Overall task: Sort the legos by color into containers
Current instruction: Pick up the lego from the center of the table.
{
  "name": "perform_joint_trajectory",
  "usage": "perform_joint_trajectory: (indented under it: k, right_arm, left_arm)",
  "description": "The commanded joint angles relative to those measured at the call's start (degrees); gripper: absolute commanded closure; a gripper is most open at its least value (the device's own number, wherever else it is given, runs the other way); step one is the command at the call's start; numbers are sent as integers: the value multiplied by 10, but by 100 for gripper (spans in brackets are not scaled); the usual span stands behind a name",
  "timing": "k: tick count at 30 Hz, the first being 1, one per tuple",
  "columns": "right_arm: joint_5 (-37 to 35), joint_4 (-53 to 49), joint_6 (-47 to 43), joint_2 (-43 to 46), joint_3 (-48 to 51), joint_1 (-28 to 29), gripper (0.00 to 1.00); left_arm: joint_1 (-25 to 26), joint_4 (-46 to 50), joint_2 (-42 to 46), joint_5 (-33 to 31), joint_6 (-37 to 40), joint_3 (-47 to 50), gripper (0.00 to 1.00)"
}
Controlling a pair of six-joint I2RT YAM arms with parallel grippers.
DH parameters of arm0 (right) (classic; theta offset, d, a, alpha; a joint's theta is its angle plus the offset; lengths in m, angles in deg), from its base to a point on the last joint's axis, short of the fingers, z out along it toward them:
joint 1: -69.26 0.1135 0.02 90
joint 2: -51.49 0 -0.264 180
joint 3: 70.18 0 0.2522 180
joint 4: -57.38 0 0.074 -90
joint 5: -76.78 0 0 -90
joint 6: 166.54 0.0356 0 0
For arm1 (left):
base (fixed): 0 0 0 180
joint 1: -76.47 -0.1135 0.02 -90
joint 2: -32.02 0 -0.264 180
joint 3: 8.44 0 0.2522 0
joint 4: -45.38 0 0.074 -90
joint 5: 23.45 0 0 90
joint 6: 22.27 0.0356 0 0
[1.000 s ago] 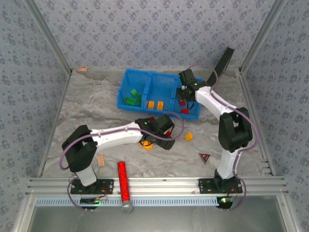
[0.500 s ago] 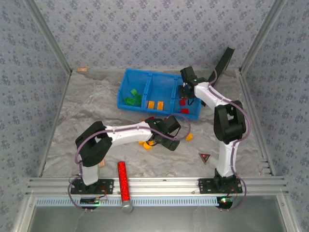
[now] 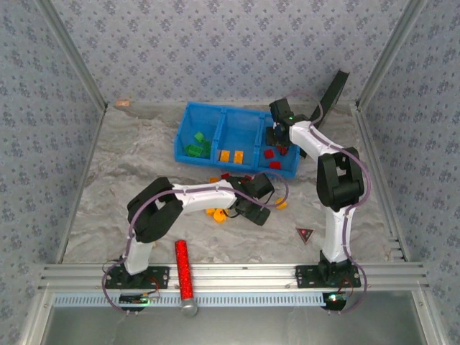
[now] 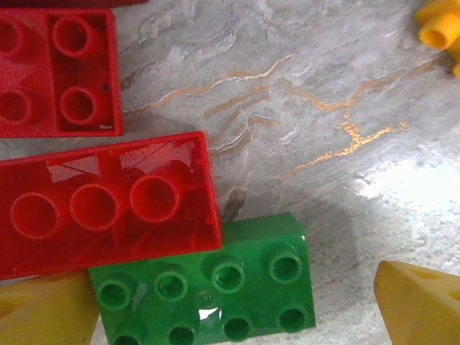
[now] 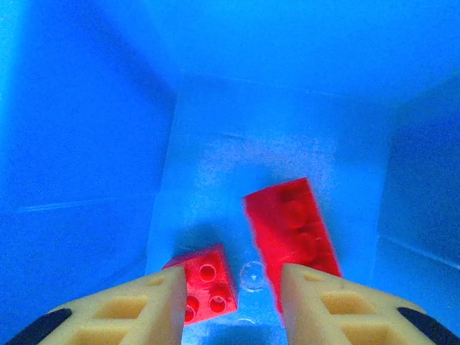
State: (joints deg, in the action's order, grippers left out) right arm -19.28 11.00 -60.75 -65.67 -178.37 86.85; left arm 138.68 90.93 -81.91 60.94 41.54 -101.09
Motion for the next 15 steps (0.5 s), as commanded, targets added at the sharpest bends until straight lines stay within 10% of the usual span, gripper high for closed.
perform_joint_trajectory:
  k: [1, 15]
  right_arm:
    - [11, -11, -14, 4, -17, -4, 60]
    - [57, -14, -12, 162, 83, 10, 41]
  left_arm:
    - [-7, 25, -17, -2, -18, -19, 4]
    - [-30, 31, -41, 17, -39, -23, 27]
